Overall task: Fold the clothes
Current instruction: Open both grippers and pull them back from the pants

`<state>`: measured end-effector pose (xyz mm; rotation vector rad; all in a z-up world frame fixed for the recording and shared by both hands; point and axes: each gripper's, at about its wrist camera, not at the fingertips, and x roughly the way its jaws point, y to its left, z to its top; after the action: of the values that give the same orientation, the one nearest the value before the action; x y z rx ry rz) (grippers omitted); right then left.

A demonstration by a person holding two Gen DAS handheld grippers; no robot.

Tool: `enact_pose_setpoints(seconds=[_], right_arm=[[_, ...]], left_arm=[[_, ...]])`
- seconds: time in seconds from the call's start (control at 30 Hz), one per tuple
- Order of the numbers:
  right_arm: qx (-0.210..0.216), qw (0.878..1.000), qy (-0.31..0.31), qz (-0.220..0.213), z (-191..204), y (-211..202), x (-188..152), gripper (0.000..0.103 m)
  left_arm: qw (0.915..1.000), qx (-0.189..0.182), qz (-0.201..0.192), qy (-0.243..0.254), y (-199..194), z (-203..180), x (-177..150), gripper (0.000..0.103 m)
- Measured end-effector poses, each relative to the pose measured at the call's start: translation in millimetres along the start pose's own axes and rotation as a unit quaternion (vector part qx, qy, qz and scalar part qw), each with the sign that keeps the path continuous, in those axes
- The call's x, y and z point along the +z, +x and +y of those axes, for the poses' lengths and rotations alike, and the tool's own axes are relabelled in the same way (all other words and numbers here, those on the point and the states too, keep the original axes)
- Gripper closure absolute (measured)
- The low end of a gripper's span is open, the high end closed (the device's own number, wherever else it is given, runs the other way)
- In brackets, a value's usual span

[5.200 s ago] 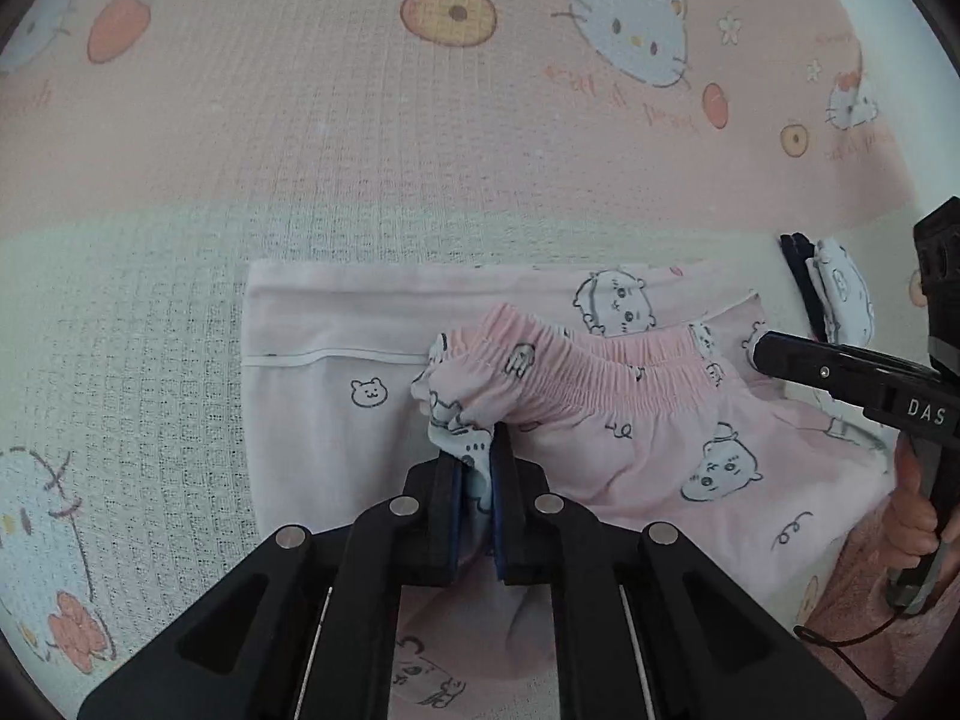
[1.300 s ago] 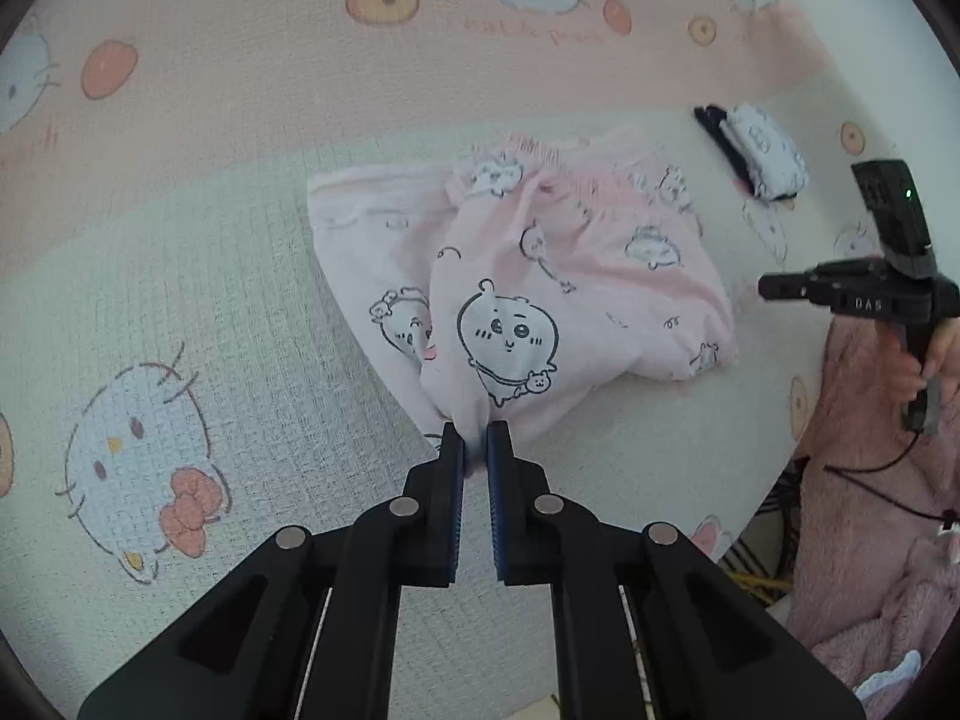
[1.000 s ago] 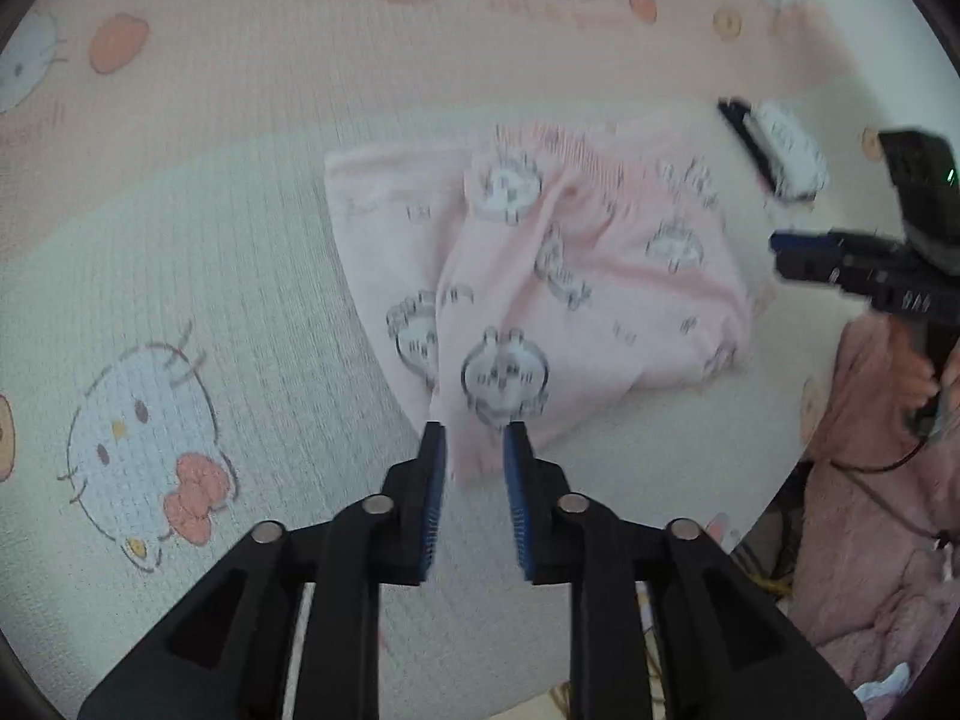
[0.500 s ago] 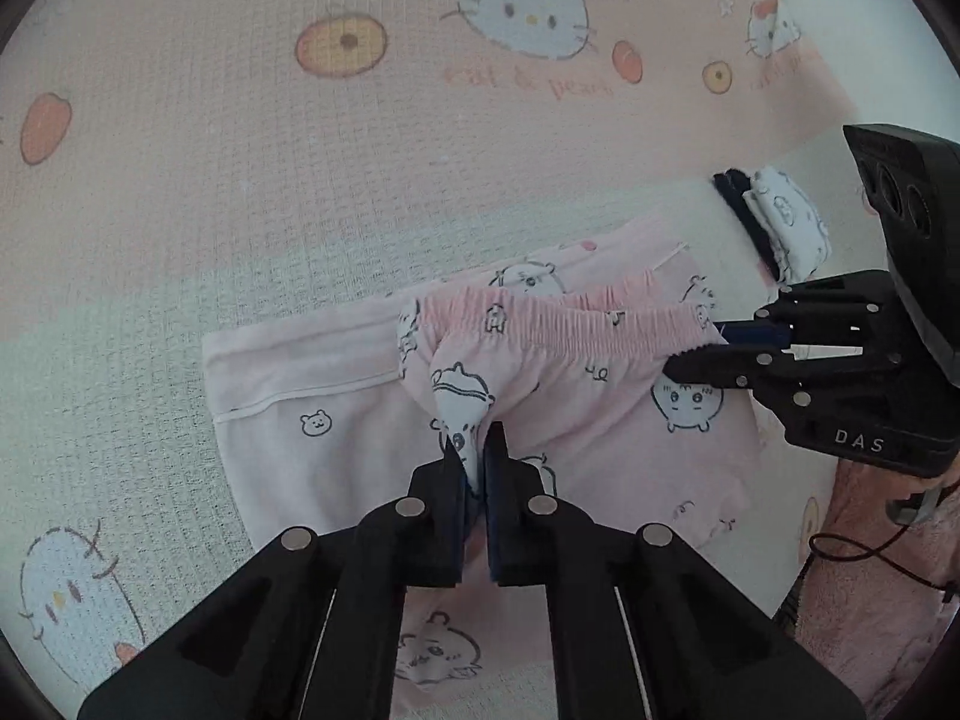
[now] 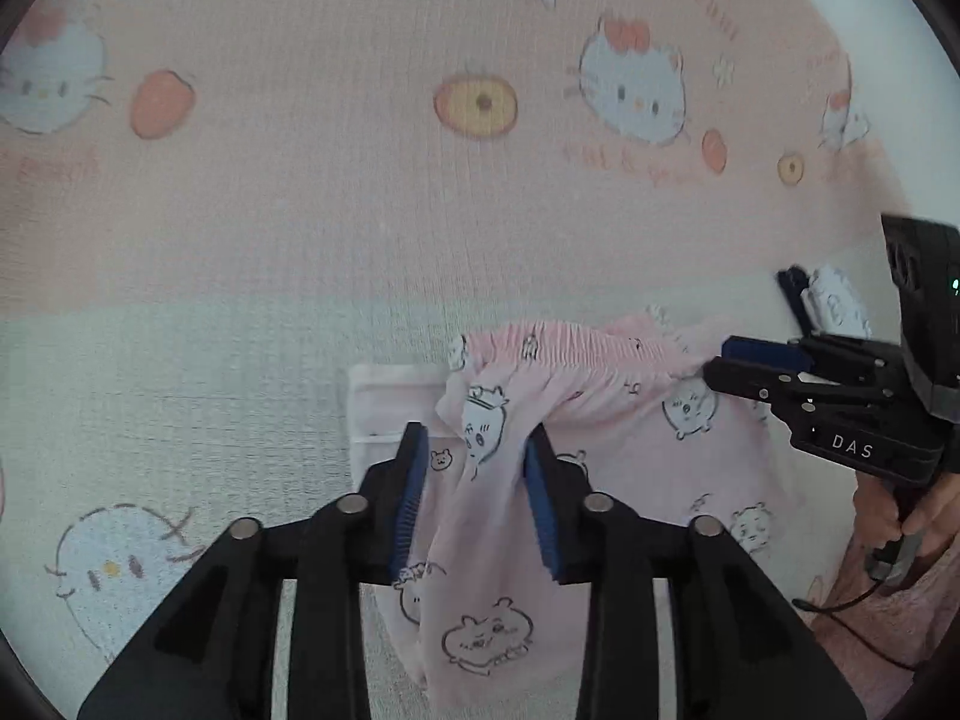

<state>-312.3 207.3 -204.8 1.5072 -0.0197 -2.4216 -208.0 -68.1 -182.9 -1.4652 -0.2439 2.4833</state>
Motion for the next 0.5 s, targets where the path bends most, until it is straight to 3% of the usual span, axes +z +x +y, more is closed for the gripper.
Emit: enact_pose_setpoints(seconds=[0.07, 0.13, 0.23, 0.3, 0.33, 0.37, 0.43, 0.5], right_arm=[[-0.005, 1.0, 0.017, -0.024, -4.1, -26.8, -18.5, 0.072], [0.023, 1.0, -0.004, -0.009, 10.1, -31.1, -40.8, 0.071], [0.012, 1.0, -0.022, 0.014, 15.0, -21.0, -62.9, 0.073], [-0.007, 0.999, -0.029, 0.026, 13.3, -12.8, -75.3, 0.074], [-0.017, 0.999, -0.032, 0.033, 12.5, -8.7, -81.4, 0.075], [-0.027, 0.998, -0.035, 0.039, 11.6, -4.6, -87.6, 0.075], [-0.045, 0.997, -0.038, 0.046, 8.3, -1.1, -98.0, 0.08], [-0.055, 0.998, -0.029, 0.012, 1.5, -27.3, -98.5, 0.072]], left_arm=[[0.9997, -0.022, -0.009, -0.005, -12.8, -0.9, -16.5, 0.058], [0.9986, -0.046, 0.01, 0.023, -7.3, -13.8, -34.5, 0.058], [0.9977, 0.011, 0.04, 0.053, 24.1, -31.0, -47.0, 0.058], [0.9947, 0.05, 0.076, 0.047, 44.0, -20.1, -48.7, 0.059], [0.9939, 0.058, 0.083, 0.044, 46.6, -12.3, -47.4, 0.064], [0.9946, 0.06, 0.078, 0.032, 40.4, -1.9, -43.7, 0.073], [0.9942, 0.092, 0.053, -0.012, 16.4, 21.6, -35.6, 0.073], [0.9956, 0.06, 0.022, -0.068, -9.4, 40.1, -36.0, 0.073]])
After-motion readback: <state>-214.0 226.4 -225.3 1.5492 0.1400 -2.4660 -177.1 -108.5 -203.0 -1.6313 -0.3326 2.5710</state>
